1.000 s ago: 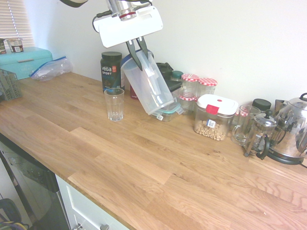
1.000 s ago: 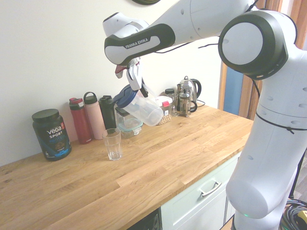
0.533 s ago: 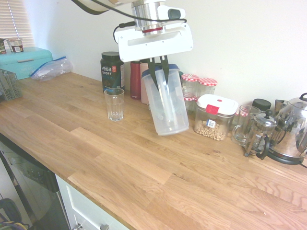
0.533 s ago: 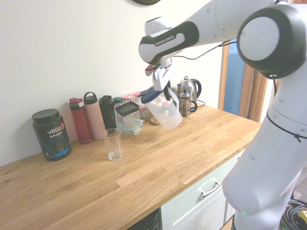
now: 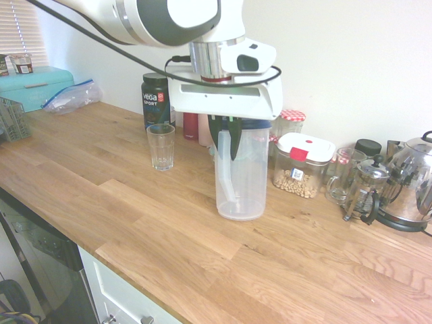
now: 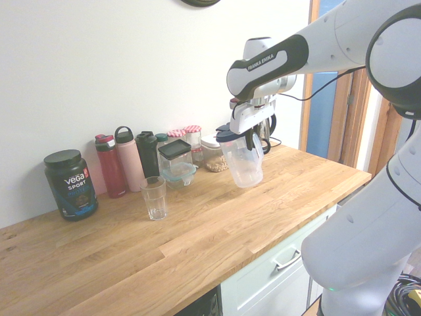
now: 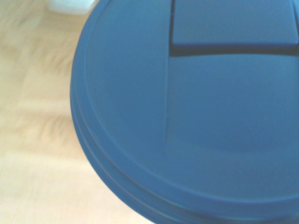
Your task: Pour me some water
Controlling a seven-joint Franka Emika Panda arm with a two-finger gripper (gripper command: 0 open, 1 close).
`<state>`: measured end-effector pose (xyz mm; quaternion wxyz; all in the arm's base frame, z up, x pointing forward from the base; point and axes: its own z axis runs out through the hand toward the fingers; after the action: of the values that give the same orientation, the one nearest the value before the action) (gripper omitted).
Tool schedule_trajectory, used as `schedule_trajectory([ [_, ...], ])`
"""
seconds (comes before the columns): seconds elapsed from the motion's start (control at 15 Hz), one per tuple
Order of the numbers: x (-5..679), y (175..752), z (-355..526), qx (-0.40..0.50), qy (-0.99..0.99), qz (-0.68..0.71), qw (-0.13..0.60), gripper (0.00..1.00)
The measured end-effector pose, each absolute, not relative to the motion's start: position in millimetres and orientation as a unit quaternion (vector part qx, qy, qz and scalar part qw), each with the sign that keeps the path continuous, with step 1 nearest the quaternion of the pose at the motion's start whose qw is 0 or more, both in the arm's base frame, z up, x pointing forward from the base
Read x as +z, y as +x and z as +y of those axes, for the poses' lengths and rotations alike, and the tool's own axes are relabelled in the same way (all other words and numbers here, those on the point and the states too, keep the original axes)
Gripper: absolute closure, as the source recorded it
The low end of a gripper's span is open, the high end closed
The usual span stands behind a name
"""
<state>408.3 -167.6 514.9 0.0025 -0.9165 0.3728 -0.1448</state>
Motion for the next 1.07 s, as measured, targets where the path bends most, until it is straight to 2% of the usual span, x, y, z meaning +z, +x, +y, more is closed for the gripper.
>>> schedule_trajectory([
  [0.47,475,403,-171,-0.259,-0.83,0.487,0.09,1.0],
  [0.93,454,390,-162,-0.229,-0.831,0.499,0.085,1.0],
  [1.0,452,389,-162,-0.224,-0.832,0.5,0.083,0.0],
  [1.07,451,388,-162,-0.22,-0.834,0.5,0.082,0.0],
])
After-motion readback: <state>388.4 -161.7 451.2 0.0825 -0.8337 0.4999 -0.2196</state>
